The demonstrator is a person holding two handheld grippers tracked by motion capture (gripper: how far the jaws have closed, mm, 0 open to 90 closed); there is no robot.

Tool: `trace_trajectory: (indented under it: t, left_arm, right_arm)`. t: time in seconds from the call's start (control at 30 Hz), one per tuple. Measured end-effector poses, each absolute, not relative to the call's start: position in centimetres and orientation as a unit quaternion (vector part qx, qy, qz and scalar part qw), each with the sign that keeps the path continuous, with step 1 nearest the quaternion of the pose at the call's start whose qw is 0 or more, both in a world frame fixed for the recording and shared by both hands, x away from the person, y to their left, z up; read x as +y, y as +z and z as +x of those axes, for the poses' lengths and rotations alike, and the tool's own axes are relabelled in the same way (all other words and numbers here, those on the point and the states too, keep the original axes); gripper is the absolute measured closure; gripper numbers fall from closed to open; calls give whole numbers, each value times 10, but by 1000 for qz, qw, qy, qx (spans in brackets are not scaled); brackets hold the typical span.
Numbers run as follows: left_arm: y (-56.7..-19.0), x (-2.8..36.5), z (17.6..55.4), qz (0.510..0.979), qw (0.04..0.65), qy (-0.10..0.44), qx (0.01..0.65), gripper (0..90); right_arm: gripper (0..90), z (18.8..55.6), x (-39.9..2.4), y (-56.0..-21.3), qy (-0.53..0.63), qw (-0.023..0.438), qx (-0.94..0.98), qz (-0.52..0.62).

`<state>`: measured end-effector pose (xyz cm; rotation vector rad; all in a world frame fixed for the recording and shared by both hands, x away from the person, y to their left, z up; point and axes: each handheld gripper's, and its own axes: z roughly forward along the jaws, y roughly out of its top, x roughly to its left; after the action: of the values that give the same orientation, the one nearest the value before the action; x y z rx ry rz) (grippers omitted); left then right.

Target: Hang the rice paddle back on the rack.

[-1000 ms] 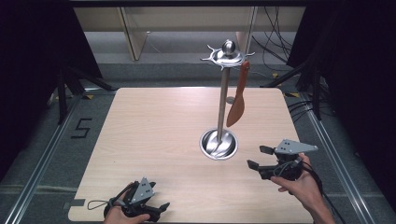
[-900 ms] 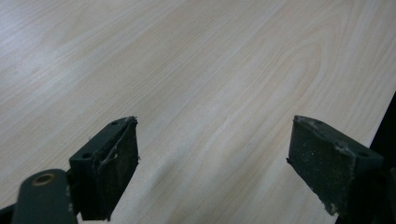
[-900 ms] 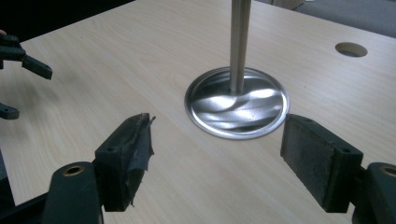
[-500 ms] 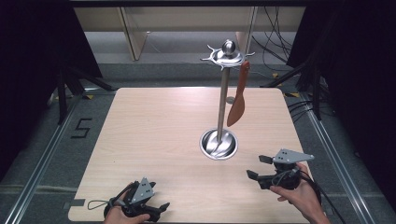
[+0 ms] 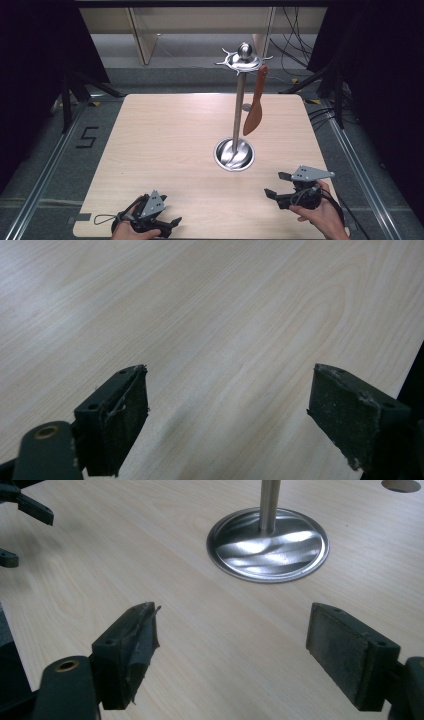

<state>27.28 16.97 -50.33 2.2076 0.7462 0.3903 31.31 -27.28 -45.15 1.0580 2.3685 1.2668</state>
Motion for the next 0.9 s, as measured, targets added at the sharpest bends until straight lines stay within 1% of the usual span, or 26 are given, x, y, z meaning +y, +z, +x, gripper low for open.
trace_trajectory:
  t: [0.03, 0.07, 0.1, 0.2, 0.3, 0.33, 0.37, 0.43, 0.47, 0.53, 0.6, 0.9]
  left_arm:
    - [-503, 170, 273, 864, 380, 153, 292, 155]
    - [-503, 170, 273, 865, 379, 153, 291, 155]
    - [-504, 169, 273, 863, 381, 147, 296, 155]
    - [-504, 169, 273, 864, 381, 146, 296, 155]
    - [-504, 169, 273, 863, 381, 146, 297, 155]
    - [-504, 170, 273, 865, 379, 152, 292, 155]
    - [-504, 170, 273, 865, 379, 152, 292, 155]
    - [-504, 169, 273, 864, 380, 145, 297, 155]
    - [-504, 169, 273, 863, 381, 145, 297, 155]
    - [-504, 169, 273, 863, 381, 148, 296, 155]
    - [-504, 169, 273, 863, 382, 147, 297, 155]
    - [-504, 169, 273, 863, 381, 148, 296, 156]
  right_arm:
    - [209, 313, -273, -453, 438, 122, 814, 363]
    - [207, 313, -274, -453, 435, 133, 816, 356]
    - [206, 313, -274, -454, 437, 125, 816, 358]
    - [206, 308, -274, -455, 432, 120, 814, 371]
    - [203, 309, -278, -458, 430, 139, 819, 355]
    - [203, 305, -277, -459, 435, 120, 812, 372]
    - [203, 306, -279, -459, 430, 131, 815, 367]
    - [203, 303, -281, -461, 422, 137, 815, 373]
    - [203, 304, -283, -462, 422, 138, 819, 363]
    - [203, 300, -283, -463, 416, 125, 816, 381]
    - [203, 300, -286, -464, 415, 142, 818, 371]
    - [197, 292, -289, -468, 406, 137, 819, 381]
